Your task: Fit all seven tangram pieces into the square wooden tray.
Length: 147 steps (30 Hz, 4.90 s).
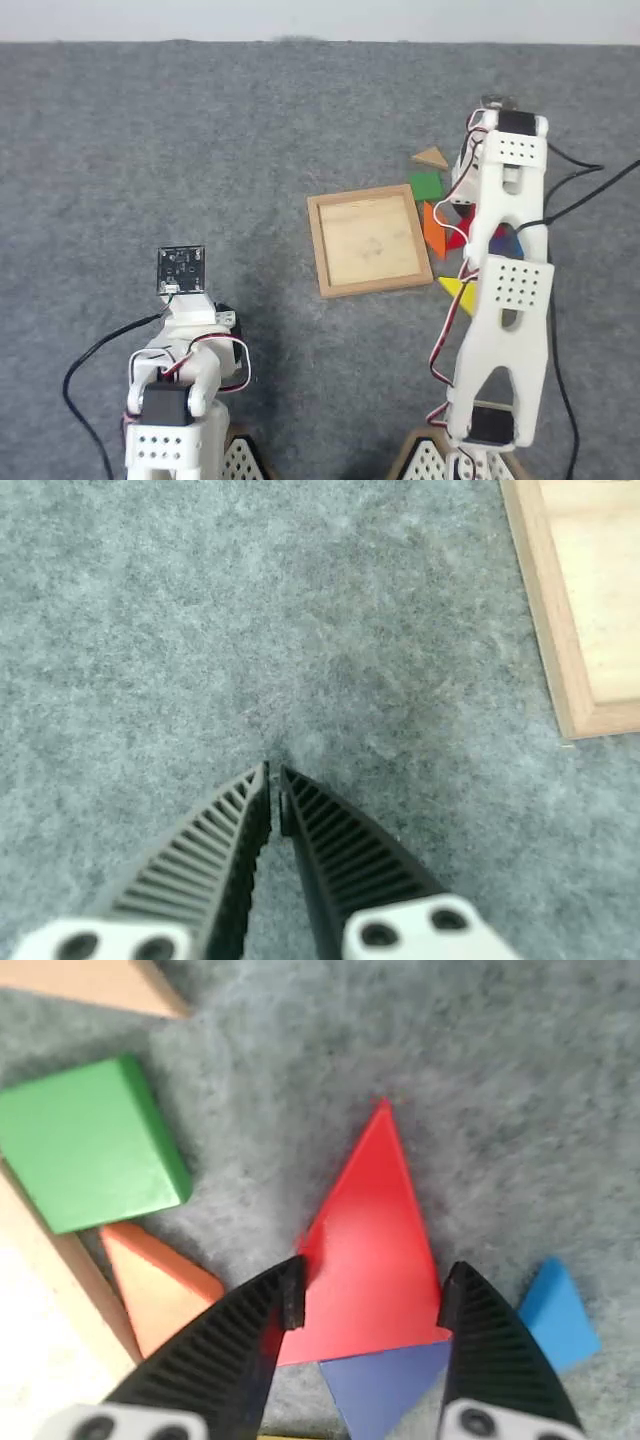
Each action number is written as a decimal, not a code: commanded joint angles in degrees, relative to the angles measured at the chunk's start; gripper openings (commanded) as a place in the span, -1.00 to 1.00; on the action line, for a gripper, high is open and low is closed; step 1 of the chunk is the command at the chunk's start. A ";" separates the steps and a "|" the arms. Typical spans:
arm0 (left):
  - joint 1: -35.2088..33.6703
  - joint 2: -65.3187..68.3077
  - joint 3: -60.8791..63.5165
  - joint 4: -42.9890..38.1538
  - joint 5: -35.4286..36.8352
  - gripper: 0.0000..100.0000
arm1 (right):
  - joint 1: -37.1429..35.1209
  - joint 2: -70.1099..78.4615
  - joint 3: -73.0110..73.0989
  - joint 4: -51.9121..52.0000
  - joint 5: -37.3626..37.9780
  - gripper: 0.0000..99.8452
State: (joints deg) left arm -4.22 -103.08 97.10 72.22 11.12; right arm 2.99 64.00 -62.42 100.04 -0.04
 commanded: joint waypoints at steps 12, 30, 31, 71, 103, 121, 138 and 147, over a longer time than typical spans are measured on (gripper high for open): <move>-0.35 -1.14 -0.66 0.09 -0.62 -0.97 | -2.15 -6.46 -0.70 2.86 0.88 -0.54; -0.35 -1.14 -0.66 0.09 -0.62 -0.97 | 2.07 -25.71 20.57 -4.18 0.97 -0.54; -0.35 -1.14 -0.66 0.09 -0.62 -0.97 | 2.24 -27.12 23.38 -6.37 0.97 -0.54; -0.35 -1.14 -0.66 0.09 -0.62 -0.97 | -0.84 -19.56 35.69 -22.02 -15.47 -0.62; -0.35 -1.14 -0.66 0.09 -0.62 -0.97 | 0.48 -26.59 35.34 -30.46 7.03 -0.66; -0.35 -1.14 -0.66 0.09 -0.62 -0.97 | 0.40 -33.01 35.34 -28.53 10.64 -0.99; -0.35 -1.14 -0.66 0.09 -0.62 -0.97 | -27.82 -63.60 48.53 -14.46 9.76 -0.99; -0.35 -1.14 -0.66 0.09 -0.62 -0.97 | -32.40 -63.87 72.00 -38.37 17.76 -0.99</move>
State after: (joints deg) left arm -4.22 -103.08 97.10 72.22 11.12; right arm -28.92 -0.26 9.05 66.46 13.85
